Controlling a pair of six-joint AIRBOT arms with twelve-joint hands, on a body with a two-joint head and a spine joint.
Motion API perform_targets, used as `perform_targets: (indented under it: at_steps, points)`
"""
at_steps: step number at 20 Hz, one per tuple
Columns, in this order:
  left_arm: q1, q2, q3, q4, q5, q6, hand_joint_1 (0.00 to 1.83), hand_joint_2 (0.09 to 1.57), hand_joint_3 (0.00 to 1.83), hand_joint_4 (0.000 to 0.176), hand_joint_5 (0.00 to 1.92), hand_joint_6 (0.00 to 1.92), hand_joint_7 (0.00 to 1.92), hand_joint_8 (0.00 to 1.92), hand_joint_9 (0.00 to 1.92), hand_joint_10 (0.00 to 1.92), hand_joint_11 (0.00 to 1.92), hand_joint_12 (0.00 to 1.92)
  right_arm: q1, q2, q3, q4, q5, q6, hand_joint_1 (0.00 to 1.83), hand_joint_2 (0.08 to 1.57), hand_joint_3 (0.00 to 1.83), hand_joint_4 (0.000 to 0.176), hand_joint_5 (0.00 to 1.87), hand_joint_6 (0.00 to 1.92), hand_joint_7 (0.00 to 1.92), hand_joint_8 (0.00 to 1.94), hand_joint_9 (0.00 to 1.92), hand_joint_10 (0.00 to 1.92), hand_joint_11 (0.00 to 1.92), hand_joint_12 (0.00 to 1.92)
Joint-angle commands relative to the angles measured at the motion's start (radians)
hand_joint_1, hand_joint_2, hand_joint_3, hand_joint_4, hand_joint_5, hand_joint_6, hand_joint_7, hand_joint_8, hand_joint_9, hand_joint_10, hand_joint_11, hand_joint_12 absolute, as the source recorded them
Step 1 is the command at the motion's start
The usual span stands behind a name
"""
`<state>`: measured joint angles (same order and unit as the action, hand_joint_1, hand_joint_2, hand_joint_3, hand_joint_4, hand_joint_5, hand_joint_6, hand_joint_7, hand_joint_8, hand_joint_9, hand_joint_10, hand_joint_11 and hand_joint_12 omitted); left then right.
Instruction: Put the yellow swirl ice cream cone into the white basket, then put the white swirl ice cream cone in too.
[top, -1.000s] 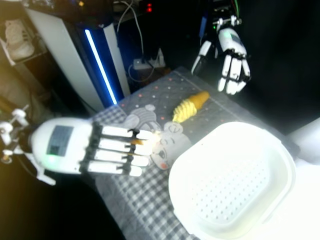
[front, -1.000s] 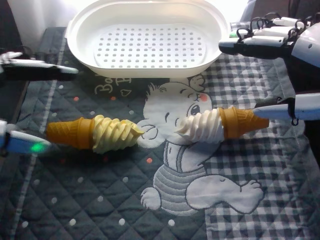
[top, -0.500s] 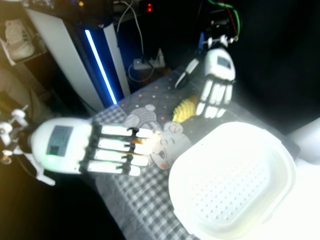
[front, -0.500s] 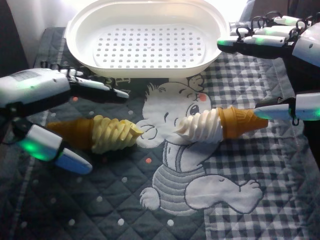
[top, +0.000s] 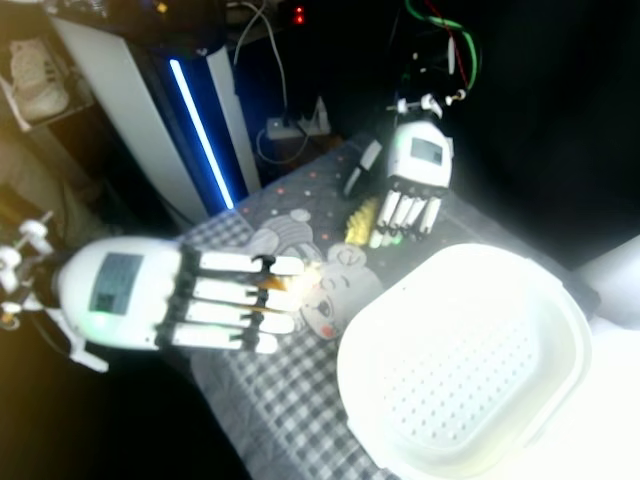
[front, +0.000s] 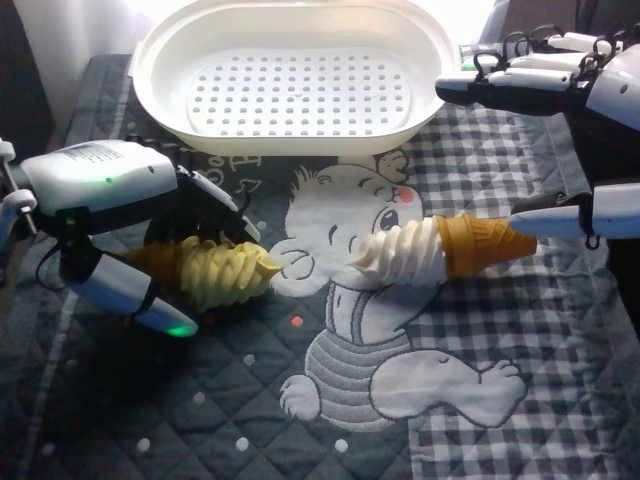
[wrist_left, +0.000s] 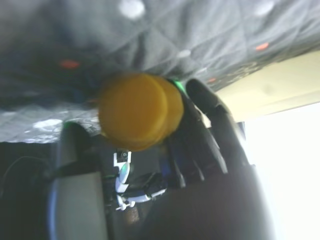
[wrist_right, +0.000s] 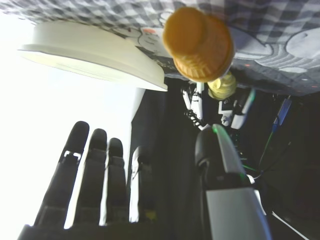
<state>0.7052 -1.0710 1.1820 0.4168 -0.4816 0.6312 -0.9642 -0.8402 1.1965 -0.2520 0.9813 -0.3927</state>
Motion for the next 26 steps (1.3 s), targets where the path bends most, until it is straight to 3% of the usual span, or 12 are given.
perform_targets:
  at_steps: [1,3,5,7,8,10,12,13,15,17,21,26]
  points:
    - [-0.004,-0.013,0.006,-0.005,-0.033,0.000,1.51,1.17,0.00,0.000,0.83,1.39,0.71,1.66,0.85,1.87,0.97,1.90,0.010,0.003,0.005,0.040,0.107,0.011,0.87,1.05,0.00,0.127,0.22,0.00,0.25,0.00,0.33,0.00,0.11,0.85]
    - [-0.021,-0.014,0.020,-0.006,-0.022,0.004,1.21,1.16,0.00,0.000,0.86,1.23,0.74,1.72,0.89,1.90,1.00,1.92,0.010,0.003,0.005,0.039,0.107,0.011,0.87,1.06,0.00,0.120,0.23,0.00,0.25,0.00,0.34,0.01,0.12,0.86]
    - [-0.062,0.004,0.026,-0.006,-0.015,0.016,1.18,1.14,0.00,0.000,0.93,1.07,0.80,1.48,0.92,1.73,0.96,1.79,0.010,0.004,0.006,0.039,0.107,0.011,0.87,1.06,0.00,0.122,0.23,0.00,0.26,0.00,0.36,0.01,0.15,0.88]
    - [-0.101,0.022,0.028,-0.007,-0.031,0.018,1.27,1.11,0.00,0.000,1.10,0.59,0.94,1.29,1.02,1.34,0.98,1.49,0.010,0.004,0.006,0.040,0.107,0.011,0.87,1.05,0.00,0.113,0.24,0.00,0.29,0.00,0.38,0.01,0.15,0.94]
    - [-0.121,0.031,0.028,-0.008,-0.045,0.018,1.48,1.05,0.00,0.000,1.10,0.57,1.09,0.71,1.09,0.97,0.87,1.42,0.010,0.003,0.006,0.040,0.107,0.011,0.87,1.05,0.00,0.113,0.24,0.00,0.28,0.00,0.39,0.01,0.18,0.96]
    - [-0.164,0.047,0.028,-0.008,-0.073,0.018,1.50,1.05,0.00,0.000,1.07,0.64,1.14,0.61,1.11,0.93,0.81,1.43,0.010,0.002,0.006,0.040,0.107,0.011,0.89,1.05,0.00,0.106,0.24,0.00,0.28,0.00,0.39,0.00,0.18,0.96]
    - [-0.215,0.060,0.032,-0.011,-0.108,0.023,1.40,1.04,0.00,0.000,1.03,0.80,1.23,0.46,1.09,0.99,0.93,0.78,0.010,0.001,0.007,0.040,0.107,0.011,0.85,1.04,0.00,0.119,0.24,0.00,0.32,0.00,0.51,0.03,0.29,1.05]
    - [-0.244,0.060,0.041,-0.028,-0.118,0.040,1.41,1.01,0.00,0.000,1.15,0.57,1.31,0.35,1.13,0.93,0.91,0.85,0.010,0.001,0.007,0.040,0.107,0.011,0.85,1.05,0.00,0.120,0.24,0.00,0.29,0.00,0.39,0.00,0.17,0.95]
    - [-0.307,0.038,0.070,-0.083,-0.108,0.116,1.41,1.01,0.00,0.000,1.11,0.74,1.36,0.21,1.14,0.85,0.89,0.74,0.010,-0.001,0.009,0.040,0.107,0.011,0.91,1.04,0.00,0.100,0.26,0.00,0.28,0.00,0.39,0.00,0.18,0.89]
    - [-0.356,-0.015,0.136,-0.145,-0.063,0.167,1.41,1.01,0.00,0.000,1.07,0.82,1.39,0.21,1.16,0.75,0.73,0.67,0.010,-0.012,0.017,0.040,0.107,0.011,0.91,1.04,0.00,0.097,0.27,0.00,0.28,0.00,0.54,0.03,0.29,0.99]
    - [-0.392,-0.166,0.328,-0.227,0.071,0.167,1.40,1.03,0.00,0.000,1.07,0.67,1.23,0.48,1.11,0.97,1.02,0.75,0.010,-0.032,0.033,0.038,0.107,0.016,0.92,1.04,0.00,0.083,0.31,0.00,0.30,0.00,0.46,0.00,0.24,0.93]
    - [-0.410,-0.353,0.557,-0.243,0.264,0.167,1.40,1.05,0.00,0.000,1.13,0.66,1.13,0.68,1.03,1.05,0.80,0.76,0.010,-0.064,0.063,0.023,0.107,0.036,0.85,1.05,0.01,0.108,0.28,0.00,0.29,0.00,0.38,0.00,0.19,0.90]
